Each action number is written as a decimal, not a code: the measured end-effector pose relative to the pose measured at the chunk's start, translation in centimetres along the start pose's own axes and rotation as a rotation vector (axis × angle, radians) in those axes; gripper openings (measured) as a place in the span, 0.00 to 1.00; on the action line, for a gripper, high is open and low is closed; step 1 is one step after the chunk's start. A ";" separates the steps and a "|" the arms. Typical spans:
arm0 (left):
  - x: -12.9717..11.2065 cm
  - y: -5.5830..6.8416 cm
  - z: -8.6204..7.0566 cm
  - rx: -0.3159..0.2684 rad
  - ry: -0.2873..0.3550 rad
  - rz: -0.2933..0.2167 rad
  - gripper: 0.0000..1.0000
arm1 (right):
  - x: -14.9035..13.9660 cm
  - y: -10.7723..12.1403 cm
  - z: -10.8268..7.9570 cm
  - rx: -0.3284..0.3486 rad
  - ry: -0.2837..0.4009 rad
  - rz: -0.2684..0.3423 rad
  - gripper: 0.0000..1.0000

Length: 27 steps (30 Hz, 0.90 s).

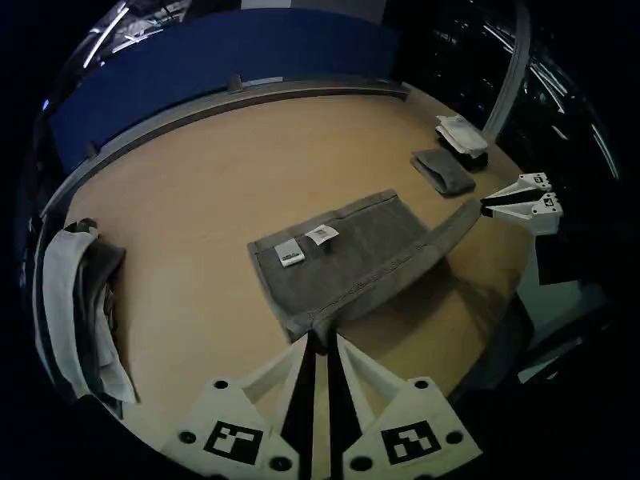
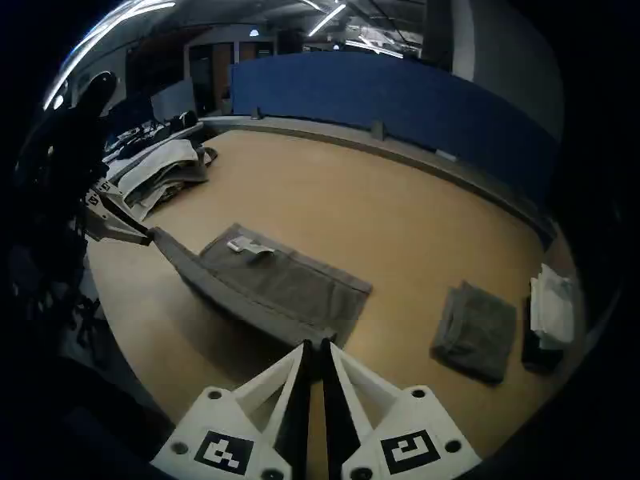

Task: Fold towel

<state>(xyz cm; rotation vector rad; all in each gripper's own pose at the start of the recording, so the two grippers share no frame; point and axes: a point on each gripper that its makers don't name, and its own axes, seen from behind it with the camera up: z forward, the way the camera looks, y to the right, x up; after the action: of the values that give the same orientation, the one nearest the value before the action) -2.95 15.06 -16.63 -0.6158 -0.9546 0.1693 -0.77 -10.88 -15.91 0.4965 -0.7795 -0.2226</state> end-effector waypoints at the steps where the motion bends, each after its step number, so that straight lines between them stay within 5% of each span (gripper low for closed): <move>1: 0.3 -0.2 0.4 0.000 -0.004 -0.006 0.09 | 0.2 0.3 0.5 -0.001 -0.004 0.003 0.08; 11: 1.9 -2.1 5.0 -0.018 -0.059 -0.079 0.10 | 0.8 3.0 5.4 -0.011 -0.041 0.045 0.08; 27: 2.0 -4.4 9.2 0.012 -0.098 -0.065 0.12 | -0.2 4.1 9.3 -0.023 -0.103 0.056 0.08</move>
<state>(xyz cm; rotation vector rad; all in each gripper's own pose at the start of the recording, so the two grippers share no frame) -9.75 16.07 -8.84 -0.5690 -1.0660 0.1486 -7.56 -10.45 -8.30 0.4440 -0.8891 -0.2063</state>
